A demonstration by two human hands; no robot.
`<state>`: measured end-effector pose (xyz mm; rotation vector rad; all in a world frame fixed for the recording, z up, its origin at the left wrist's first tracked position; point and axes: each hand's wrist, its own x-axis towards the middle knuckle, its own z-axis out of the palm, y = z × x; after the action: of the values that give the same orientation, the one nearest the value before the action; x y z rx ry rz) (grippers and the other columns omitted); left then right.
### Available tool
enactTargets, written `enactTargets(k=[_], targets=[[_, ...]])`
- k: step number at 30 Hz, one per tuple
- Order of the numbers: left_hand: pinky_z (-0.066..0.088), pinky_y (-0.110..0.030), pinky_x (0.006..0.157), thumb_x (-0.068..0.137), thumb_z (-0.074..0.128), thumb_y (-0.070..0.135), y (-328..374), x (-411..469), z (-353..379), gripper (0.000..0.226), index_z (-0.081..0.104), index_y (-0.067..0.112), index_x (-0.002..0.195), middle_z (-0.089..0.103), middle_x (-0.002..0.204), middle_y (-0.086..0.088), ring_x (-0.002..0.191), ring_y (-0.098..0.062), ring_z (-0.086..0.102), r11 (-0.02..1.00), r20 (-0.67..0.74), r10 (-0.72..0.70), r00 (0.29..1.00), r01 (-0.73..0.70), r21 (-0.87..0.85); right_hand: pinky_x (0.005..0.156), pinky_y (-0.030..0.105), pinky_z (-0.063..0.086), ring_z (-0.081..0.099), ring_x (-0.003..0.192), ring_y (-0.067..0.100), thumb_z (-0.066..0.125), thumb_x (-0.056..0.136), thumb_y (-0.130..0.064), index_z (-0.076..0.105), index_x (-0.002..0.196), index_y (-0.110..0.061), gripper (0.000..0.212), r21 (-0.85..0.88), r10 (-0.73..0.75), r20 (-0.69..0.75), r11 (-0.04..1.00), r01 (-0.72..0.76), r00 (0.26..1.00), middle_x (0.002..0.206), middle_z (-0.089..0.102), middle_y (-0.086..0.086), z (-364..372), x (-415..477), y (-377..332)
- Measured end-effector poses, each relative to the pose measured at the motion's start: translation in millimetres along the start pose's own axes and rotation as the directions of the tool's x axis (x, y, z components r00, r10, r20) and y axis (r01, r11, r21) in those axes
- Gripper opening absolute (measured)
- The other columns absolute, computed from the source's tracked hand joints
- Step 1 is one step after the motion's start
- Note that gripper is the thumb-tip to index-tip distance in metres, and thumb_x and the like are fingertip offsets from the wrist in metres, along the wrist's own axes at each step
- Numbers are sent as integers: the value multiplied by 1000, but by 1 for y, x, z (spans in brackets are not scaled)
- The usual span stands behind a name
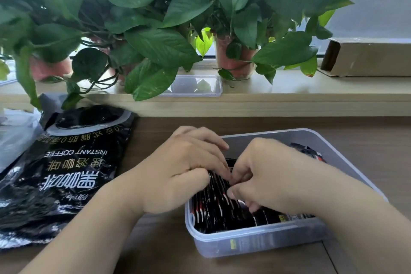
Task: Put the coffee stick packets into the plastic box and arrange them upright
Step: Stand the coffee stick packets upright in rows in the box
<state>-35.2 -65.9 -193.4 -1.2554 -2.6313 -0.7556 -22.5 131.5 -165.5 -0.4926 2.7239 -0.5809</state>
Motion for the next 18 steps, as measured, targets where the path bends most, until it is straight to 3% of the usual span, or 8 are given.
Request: enactTargets(k=[3, 5, 8, 12, 15, 18], targets=[[23, -44, 113, 68, 34, 32, -1, 0, 2, 55, 78, 27, 101, 71, 113, 22, 129, -3, 47, 1000, 99, -21, 995, 22, -5, 59, 23, 59, 72, 60, 8, 71, 87, -26, 77, 82, -27, 7, 88, -4, -74, 996, 11, 997, 64, 74, -6, -21, -9, 9], [17, -44, 116, 69, 33, 35, 0, -1, 2, 58, 77, 29, 105, 71, 114, 23, 130, -1, 45, 999, 135, -52, 989, 53, -4, 52, 11, 50, 69, 57, -1, 74, 85, -22, 77, 84, -29, 8, 103, -57, -187, 992, 77, 981, 65, 74, -12, -31, -8, 18], [13, -40, 115, 70, 32, 37, 2, -1, 3, 59, 75, 36, 111, 71, 108, 24, 125, 1, 46, 996, 176, -83, 981, 77, 43, 69, 6, 48, 66, 73, -10, 75, 83, -23, 78, 98, -34, 19, -61, -156, -261, 988, 145, 953, 78, 74, -20, -30, 2, 27], [15, -37, 114, 70, 34, 39, 5, 1, 3, 58, 73, 45, 112, 64, 119, 28, 126, -1, 43, 993, 204, -76, 976, 56, 101, 91, 23, 47, 60, 101, 5, 69, 87, -36, 69, 119, -35, 32, -285, -207, -121, 944, 166, 971, 112, 70, -15, -15, 16, 31], [10, -43, 118, 66, 32, 43, 6, 0, 2, 61, 71, 49, 113, 57, 132, 32, 132, 4, 36, 989, 220, -122, 968, 99, 111, 97, 36, 48, 58, 114, 16, 69, 88, -38, 63, 125, -32, 39, -315, -196, -41, 933, 174, 980, 121, 66, -10, -7, 20, 32], [11, -50, 118, 67, 32, 40, 6, -1, 3, 60, 74, 41, 110, 63, 123, 31, 130, 6, 39, 991, 196, -107, 975, 90, 96, 100, 37, 47, 56, 118, 17, 68, 89, -38, 60, 130, -31, 42, -339, -209, -40, 923, 184, 977, 125, 63, -8, -4, 22, 34]])
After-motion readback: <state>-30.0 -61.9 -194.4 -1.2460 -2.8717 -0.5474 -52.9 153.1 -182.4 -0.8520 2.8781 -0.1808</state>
